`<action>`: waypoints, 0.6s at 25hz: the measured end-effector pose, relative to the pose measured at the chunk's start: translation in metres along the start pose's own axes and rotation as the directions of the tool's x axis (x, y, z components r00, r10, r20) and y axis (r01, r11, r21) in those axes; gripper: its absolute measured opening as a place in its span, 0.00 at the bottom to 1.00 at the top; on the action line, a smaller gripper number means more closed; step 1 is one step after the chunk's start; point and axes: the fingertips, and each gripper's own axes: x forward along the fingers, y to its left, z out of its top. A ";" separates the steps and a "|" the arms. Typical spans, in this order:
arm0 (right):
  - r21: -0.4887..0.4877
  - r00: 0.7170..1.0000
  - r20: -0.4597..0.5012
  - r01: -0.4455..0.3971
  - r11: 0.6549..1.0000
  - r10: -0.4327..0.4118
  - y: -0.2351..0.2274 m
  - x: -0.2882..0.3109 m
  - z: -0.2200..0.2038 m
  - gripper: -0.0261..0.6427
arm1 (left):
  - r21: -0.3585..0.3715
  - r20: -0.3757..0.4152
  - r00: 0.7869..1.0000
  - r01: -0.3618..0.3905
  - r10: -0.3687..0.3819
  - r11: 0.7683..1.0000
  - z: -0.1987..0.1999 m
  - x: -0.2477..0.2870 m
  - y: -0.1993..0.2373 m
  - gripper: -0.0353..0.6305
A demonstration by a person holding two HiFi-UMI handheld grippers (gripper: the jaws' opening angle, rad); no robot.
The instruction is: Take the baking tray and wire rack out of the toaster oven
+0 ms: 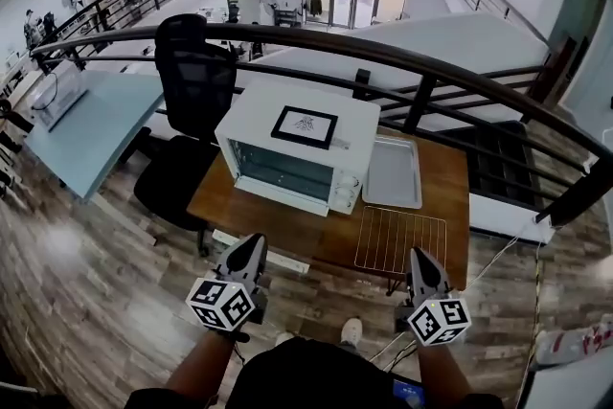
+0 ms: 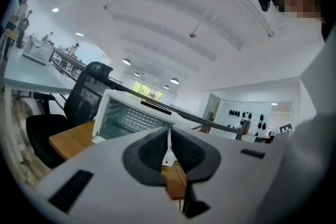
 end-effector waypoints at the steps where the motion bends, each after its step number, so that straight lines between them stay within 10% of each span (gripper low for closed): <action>1: -0.012 1.000 0.006 -0.006 1.000 0.006 0.003 0.002 0.003 0.04 | 0.009 0.014 1.000 -0.002 0.002 1.000 0.005 -0.002 0.002 0.09; 8: -0.019 0.998 0.053 -0.017 1.000 0.018 0.001 0.009 0.020 0.03 | 0.098 0.057 0.998 -0.003 -0.003 0.995 0.022 -0.009 0.001 0.09; 15: -0.007 0.999 0.050 -0.019 1.000 0.020 -0.020 0.013 0.028 0.03 | 0.039 0.049 0.999 -0.025 0.023 0.999 0.017 -0.002 0.003 0.09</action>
